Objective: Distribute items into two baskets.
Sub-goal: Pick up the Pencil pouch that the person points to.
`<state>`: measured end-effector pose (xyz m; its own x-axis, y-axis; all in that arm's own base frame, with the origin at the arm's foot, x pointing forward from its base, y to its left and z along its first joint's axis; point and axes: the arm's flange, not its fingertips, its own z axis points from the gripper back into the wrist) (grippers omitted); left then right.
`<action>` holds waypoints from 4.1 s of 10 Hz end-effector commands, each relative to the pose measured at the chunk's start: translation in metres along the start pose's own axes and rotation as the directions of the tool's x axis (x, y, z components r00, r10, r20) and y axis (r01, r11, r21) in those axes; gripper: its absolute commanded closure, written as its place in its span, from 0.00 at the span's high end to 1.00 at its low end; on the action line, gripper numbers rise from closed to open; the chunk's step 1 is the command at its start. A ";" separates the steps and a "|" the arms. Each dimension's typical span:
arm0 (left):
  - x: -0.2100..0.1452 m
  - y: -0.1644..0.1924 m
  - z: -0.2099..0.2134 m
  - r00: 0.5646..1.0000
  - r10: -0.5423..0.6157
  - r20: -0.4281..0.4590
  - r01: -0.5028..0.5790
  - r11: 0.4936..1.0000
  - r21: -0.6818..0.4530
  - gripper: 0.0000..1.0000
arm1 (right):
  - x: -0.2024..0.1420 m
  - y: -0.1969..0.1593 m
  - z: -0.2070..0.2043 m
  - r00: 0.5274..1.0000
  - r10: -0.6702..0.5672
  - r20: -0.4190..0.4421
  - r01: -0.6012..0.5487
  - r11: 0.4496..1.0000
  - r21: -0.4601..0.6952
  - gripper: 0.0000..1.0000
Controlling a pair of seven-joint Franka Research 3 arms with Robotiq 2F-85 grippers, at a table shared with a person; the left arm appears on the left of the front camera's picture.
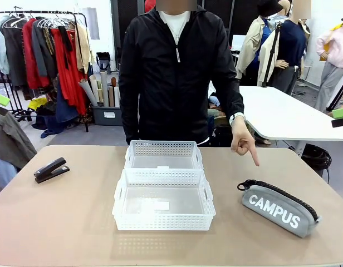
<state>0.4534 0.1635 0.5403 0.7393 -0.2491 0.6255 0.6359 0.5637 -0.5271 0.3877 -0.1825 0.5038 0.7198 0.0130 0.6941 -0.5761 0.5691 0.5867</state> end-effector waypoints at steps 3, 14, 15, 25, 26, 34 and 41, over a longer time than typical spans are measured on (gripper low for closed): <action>-0.001 -0.001 0.001 1.000 0.000 0.004 0.000 1.000 0.003 1.00 | 0.001 0.001 0.000 1.000 0.005 0.005 -0.005 1.000 0.006 1.00; -0.001 -0.001 0.001 1.000 0.000 0.004 0.000 1.000 0.003 1.00 | 0.009 0.010 -0.022 0.996 0.032 -0.084 -0.036 0.999 -0.037 1.00; -0.001 -0.001 0.001 1.000 0.000 0.004 0.000 1.000 0.003 1.00 | 0.012 0.016 -0.033 0.990 0.043 -0.135 -0.051 0.997 -0.051 1.00; -0.001 -0.001 0.001 1.000 0.000 0.004 0.000 1.000 0.003 1.00 | 0.000 0.066 -0.137 0.825 0.112 -0.554 -0.342 0.879 -0.332 1.00; -0.001 -0.001 0.001 1.000 0.000 0.004 0.000 1.000 0.003 1.00 | -0.005 0.068 -0.145 0.787 0.126 -0.604 -0.394 0.856 -0.336 1.00; -0.001 -0.001 0.001 1.000 0.000 0.004 0.000 1.000 0.003 1.00 | -0.038 0.085 -0.176 0.613 0.136 -0.779 -0.580 0.746 -0.326 1.00; -0.001 -0.001 0.001 1.000 0.000 0.004 0.000 1.000 0.003 1.00 | -0.059 0.067 -0.213 0.524 0.162 -0.836 -0.583 0.784 -0.214 1.00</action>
<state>0.4532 0.1640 0.5401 0.7402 -0.2484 0.6248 0.6346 0.5652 -0.5270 0.3825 0.0298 0.4204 0.6059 0.7873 0.1138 -0.7895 0.6127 -0.0355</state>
